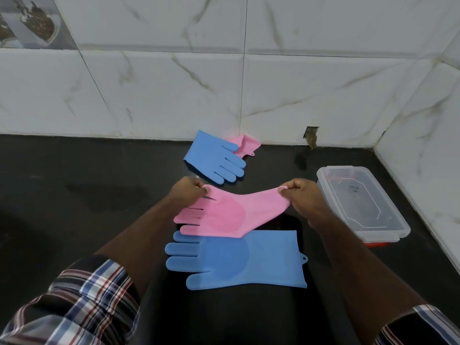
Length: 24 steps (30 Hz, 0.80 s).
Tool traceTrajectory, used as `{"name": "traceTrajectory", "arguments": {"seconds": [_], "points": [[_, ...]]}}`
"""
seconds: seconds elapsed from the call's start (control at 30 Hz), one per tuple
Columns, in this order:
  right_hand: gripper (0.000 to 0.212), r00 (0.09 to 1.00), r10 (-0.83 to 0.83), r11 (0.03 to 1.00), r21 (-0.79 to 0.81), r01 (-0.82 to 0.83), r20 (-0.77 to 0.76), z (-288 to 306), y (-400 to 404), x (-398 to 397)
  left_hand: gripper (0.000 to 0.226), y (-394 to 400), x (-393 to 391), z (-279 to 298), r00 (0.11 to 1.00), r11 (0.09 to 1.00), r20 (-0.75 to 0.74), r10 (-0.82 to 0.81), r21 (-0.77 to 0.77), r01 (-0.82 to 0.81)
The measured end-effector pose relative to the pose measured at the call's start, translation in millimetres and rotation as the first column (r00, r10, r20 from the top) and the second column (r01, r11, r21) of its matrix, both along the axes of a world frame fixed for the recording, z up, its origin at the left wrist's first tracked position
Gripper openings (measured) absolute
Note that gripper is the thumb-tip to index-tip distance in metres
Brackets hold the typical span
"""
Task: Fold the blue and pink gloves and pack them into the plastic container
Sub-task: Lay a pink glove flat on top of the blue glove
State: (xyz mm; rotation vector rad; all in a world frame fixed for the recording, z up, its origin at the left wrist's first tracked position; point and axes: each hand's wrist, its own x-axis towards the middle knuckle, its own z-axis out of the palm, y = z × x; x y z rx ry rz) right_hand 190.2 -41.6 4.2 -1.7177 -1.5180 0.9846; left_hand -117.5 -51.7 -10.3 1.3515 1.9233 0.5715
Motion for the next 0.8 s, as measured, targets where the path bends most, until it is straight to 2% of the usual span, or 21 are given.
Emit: {"name": "traceTrajectory", "arguments": {"seconds": [0.17, 0.33, 0.43, 0.5, 0.57, 0.63, 0.7, 0.8], "points": [[0.015, 0.999, -0.038, 0.991, 0.128, 0.038, 0.0, 13.5, -4.2, 2.8, 0.029, -6.8, -14.5, 22.0, 0.968, 0.994, 0.251, 0.021, 0.096, -0.047], [0.009, 1.0, -0.017, 0.978, 0.206, 0.021, -0.023, 33.7, -17.3, 6.2, 0.022, -22.6, -17.9, 52.7, 0.93, 0.978, 0.359, -0.08, 0.209, 0.004], [0.013, 1.0, -0.012, 0.968, 0.25, 0.016, -0.016, 42.0, -34.5, 13.9, 0.019, -46.8, -17.9, 70.2, 0.905, 0.968, 0.399, -0.147, 0.246, 0.049], [0.015, 0.999, 0.037, 0.969, 0.244, -0.041, 0.018, 42.0, -53.2, 24.4, 0.022, -70.2, -20.8, 76.1, 0.884, 0.967, 0.428, -0.187, 0.24, 0.088], [0.013, 0.988, 0.118, 0.981, 0.141, -0.132, 0.101, 35.5, -72.9, 38.6, 0.031, -94.4, -25.1, 75.7, 0.854, 0.969, 0.469, -0.223, 0.205, 0.14], [0.012, 0.965, 0.205, 0.978, 0.001, -0.208, 0.166, 26.8, -90.3, 46.4, 0.038, -110.2, -30.7, 65.2, 0.867, 0.978, 0.46, -0.191, 0.165, 0.128], [0.012, 0.96, 0.223, 0.975, -0.056, -0.217, 0.169, 19.0, -102.4, 44.9, 0.026, -116.6, -34.5, 49.1, 0.909, 0.989, 0.407, -0.085, 0.144, 0.028], [0.007, 0.944, 0.264, 0.964, -0.06, -0.258, 0.199, 9.2, -113.2, 25.5, 0.008, -120.3, -37.8, 26.0, 0.974, 0.994, 0.225, 0.04, 0.095, -0.062]]}}
